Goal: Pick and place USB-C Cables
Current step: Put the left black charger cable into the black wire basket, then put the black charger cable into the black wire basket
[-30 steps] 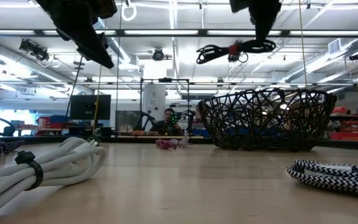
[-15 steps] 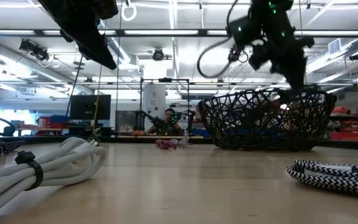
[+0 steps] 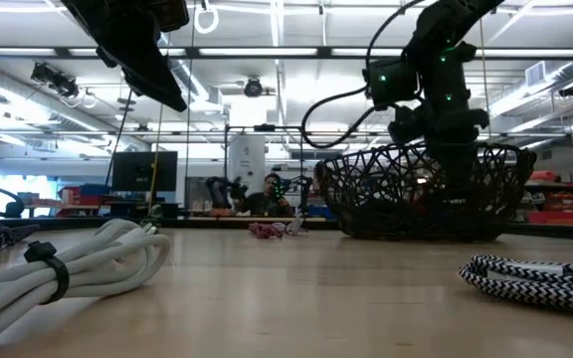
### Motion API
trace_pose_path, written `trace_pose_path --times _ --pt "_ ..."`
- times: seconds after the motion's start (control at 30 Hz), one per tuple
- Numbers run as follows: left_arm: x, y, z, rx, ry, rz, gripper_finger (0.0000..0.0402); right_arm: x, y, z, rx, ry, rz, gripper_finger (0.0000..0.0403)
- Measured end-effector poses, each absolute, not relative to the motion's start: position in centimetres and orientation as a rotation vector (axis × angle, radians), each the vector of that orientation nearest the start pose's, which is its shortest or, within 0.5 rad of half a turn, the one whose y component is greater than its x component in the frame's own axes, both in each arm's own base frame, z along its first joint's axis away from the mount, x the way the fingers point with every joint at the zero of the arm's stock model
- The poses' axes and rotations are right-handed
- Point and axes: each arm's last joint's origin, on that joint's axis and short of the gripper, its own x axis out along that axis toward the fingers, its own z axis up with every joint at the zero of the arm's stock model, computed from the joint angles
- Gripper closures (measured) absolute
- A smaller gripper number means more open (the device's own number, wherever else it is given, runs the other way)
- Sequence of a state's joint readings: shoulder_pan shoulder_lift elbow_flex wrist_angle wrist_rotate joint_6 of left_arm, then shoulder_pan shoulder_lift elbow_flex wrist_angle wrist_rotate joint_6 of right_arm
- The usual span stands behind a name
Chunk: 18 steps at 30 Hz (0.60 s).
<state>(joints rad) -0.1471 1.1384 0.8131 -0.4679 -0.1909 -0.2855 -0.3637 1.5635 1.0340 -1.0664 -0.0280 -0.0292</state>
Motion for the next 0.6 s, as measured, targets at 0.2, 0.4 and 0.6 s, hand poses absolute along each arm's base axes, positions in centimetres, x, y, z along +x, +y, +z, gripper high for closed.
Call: trace_pose_path --times 0.2,0.4,0.6 --pt "22.6 -2.7 25.3 -0.152 0.763 0.175 0.0209 23.4 -8.7 18.7 0.358 1.605 -0.255 0.0369" --pt "22.7 -2.7 25.3 -0.150 0.762 0.178 0.0209 23.6 -8.6 19.2 0.341 1.612 -0.295 0.0284" --pt "22.7 -2.5 25.4 -0.150 0.741 0.254 0.0209 25.2 -9.1 23.1 0.327 1.538 -0.299 0.0252"
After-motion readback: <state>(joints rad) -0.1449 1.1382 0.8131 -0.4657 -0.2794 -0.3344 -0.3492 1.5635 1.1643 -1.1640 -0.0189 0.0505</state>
